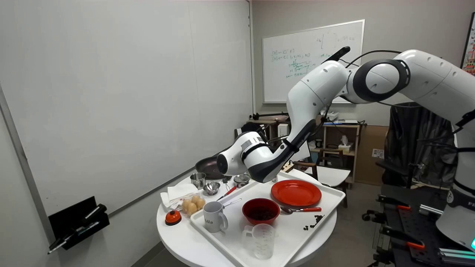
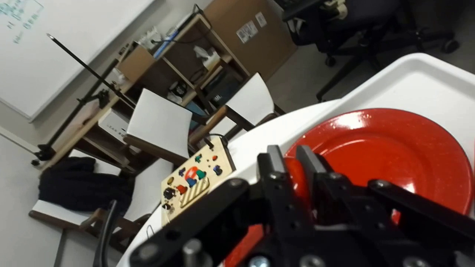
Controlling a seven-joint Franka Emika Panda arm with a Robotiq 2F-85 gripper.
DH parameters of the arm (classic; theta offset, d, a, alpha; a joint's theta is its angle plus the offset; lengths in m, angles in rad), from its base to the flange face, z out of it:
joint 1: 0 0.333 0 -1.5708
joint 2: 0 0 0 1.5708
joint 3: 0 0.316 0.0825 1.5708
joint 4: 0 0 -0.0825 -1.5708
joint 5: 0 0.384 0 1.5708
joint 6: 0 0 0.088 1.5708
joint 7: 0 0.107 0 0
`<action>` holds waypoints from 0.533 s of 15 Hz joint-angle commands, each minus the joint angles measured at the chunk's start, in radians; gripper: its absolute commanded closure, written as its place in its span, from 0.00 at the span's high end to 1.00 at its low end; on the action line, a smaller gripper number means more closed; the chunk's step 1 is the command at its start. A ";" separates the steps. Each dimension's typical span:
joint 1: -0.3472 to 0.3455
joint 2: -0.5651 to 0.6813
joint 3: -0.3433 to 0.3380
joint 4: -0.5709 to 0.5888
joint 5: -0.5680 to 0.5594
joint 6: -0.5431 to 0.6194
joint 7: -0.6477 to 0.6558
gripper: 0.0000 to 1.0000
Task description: Pour the contents in the red mug into the red bowl
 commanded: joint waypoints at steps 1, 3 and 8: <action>-0.070 -0.100 0.006 -0.113 0.099 0.184 0.004 0.04; -0.104 -0.128 -0.002 -0.149 0.154 0.289 -0.003 0.04; -0.163 -0.167 -0.043 -0.214 0.288 0.457 -0.021 0.04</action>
